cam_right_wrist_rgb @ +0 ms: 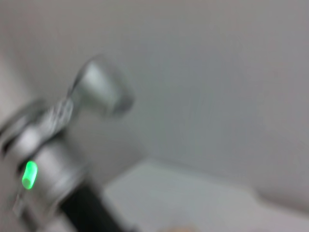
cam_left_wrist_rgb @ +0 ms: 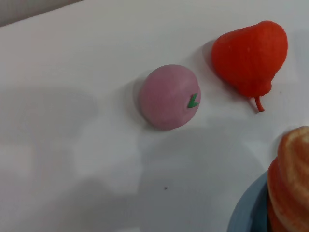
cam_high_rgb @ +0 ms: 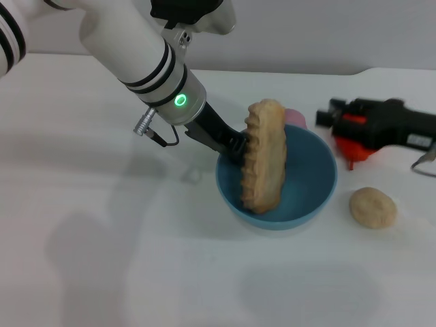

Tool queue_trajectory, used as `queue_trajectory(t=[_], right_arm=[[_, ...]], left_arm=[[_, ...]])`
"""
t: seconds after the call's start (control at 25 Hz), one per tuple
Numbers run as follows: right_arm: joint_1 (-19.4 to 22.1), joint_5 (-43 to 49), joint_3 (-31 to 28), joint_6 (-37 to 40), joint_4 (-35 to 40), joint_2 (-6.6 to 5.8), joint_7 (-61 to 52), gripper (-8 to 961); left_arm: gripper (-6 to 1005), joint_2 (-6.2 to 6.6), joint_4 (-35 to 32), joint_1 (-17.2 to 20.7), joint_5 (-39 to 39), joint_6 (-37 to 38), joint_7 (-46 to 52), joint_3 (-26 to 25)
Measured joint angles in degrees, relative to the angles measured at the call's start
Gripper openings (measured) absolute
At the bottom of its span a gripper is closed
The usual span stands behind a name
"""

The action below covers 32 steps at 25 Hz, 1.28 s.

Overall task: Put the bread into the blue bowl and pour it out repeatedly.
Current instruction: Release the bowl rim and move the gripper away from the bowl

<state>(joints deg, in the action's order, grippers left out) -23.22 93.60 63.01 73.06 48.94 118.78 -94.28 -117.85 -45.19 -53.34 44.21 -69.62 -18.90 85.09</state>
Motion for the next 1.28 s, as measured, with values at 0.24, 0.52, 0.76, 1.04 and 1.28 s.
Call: queue_trajectory(t=[0.24,0.52,0.76,1.04,1.28], right_arm=[[5.06,-16.78,-6.26,0.59,-1.52,0.12,3.31,454],[8.07,-26.50,-7.26,0.99,-6.13,0.09,12.27,454],[7.46,-27.06,-7.64,1.25,-7.99,-0.01,12.63,453],[7.35,-27.16,-7.69,1.29,-8.09,-0.04,12.65,453],[7.39,-27.21,-7.29,1.43,-8.75,-0.04,12.64,453]], left_arm=[[-1,-0.45,0.35,0.12,0.24,0.28,0.00,1.04],[-1,-0.80,0.65,1.50,3.28,5.48,0.59,6.92],[0,-1.04,3.49,1.99,5.79,10.86,1.42,13.38],[38,-1.07,4.41,2.29,6.80,13.71,2.12,17.16],[143,-0.82,4.17,2.48,6.63,13.45,2.22,17.12]])
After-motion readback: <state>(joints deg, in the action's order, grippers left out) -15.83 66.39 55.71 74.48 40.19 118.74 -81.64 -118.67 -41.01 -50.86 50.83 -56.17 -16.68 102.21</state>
